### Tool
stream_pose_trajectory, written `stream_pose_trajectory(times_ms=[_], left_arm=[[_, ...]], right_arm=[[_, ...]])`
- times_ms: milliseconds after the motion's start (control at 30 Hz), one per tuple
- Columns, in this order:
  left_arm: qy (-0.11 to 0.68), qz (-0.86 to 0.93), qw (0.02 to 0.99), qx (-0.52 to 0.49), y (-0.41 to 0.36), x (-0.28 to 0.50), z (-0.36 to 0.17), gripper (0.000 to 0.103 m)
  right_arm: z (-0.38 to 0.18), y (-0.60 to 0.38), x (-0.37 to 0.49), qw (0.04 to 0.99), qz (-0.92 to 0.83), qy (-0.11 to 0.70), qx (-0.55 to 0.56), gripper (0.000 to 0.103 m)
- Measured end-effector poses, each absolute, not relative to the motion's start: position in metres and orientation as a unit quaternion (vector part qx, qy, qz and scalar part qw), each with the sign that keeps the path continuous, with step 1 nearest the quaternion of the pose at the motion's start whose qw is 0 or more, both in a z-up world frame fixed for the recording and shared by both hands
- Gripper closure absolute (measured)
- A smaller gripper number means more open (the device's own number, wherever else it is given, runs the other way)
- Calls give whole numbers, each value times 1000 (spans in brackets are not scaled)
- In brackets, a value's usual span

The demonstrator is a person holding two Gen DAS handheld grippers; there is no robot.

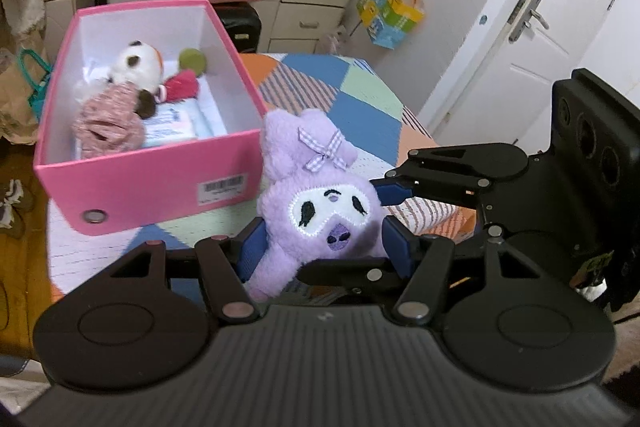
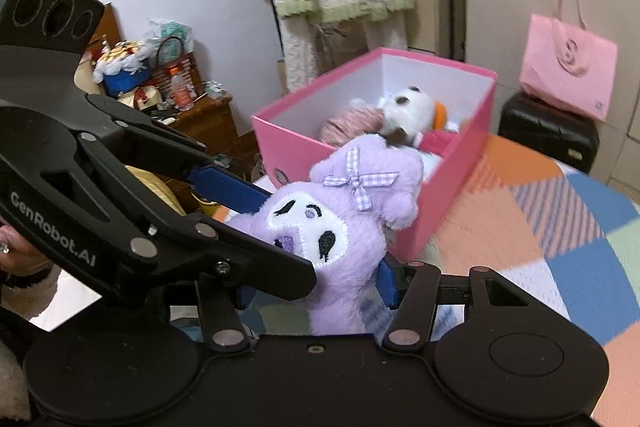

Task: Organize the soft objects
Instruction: 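Lift the Kuromi plush with the left gripper and carry it over the box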

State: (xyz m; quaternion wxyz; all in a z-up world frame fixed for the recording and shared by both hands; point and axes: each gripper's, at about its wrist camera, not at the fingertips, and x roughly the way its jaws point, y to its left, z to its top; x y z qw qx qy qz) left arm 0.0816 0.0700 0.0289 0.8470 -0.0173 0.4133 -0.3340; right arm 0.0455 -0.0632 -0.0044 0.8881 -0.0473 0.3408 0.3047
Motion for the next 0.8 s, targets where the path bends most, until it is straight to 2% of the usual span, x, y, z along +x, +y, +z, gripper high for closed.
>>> stream_pose_trajectory(times_ms=[367, 533, 800], left_arm=[[349, -328, 877, -32, 100, 99, 58, 42], [274, -318, 907, -30, 105, 108, 61, 42], [280, -319, 904, -41, 105, 164, 57, 42]], right_arm=[[30, -39, 72, 905, 314, 277, -75, 39], [32, -42, 96, 916, 318, 237, -56, 39], [28, -39, 149, 917, 313, 242, -57, 41]])
